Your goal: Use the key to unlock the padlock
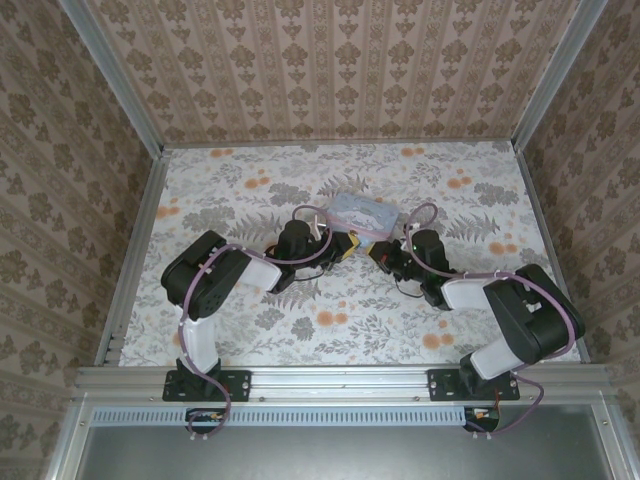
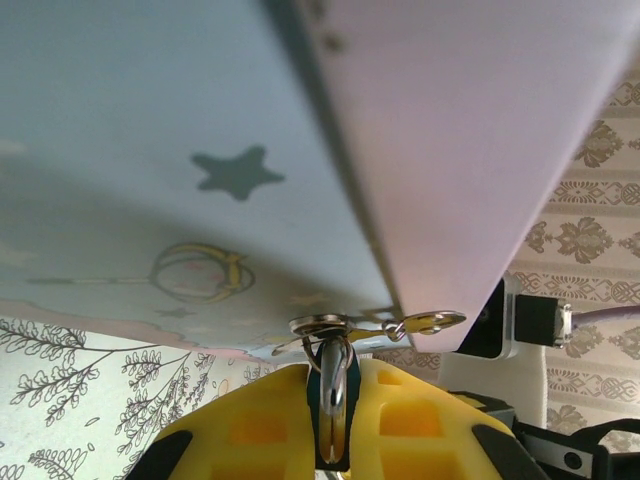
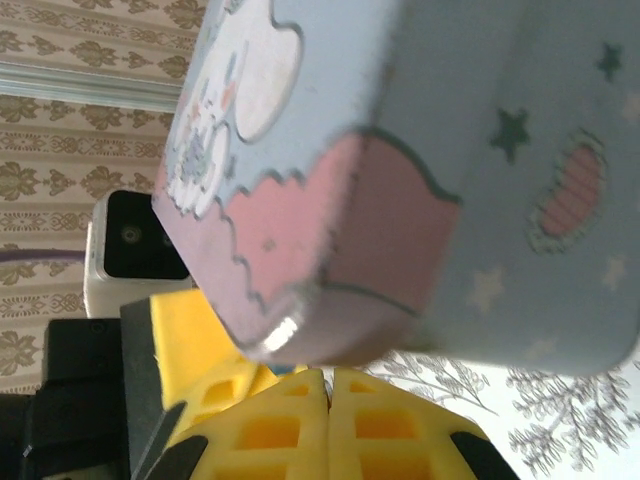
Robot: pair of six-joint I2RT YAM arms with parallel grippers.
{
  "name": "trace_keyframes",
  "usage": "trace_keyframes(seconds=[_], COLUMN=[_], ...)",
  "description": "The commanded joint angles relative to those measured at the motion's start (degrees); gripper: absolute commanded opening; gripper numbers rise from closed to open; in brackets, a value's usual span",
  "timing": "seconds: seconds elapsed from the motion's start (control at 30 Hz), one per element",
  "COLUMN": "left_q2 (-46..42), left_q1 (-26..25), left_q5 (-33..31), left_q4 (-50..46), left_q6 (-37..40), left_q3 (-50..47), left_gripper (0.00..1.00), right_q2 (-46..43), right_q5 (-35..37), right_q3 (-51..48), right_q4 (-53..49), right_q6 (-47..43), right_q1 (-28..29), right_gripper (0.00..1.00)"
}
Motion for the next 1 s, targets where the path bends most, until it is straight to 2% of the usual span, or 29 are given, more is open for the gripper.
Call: trace_keyframes(seconds=[0.0,0.97], left_q2=[0.0,0.1], left_q1=[0.1,-0.2], left_q5=[1.2,0.9], left_q4=[2.8,3.1], left_q6=[1.1,1.1], left_q3=[1.1,0.9], left_gripper=[0.0,0.0], right_q2=[-1.8,3.5], right_q5=[0.7,0.4], right_q3=[-1.9,4.1], right_q4=[0.1,1.9], right_q6=[-0.1,1.8], right_q1=[-0.1,0.6], right_gripper=[0.0,0.0])
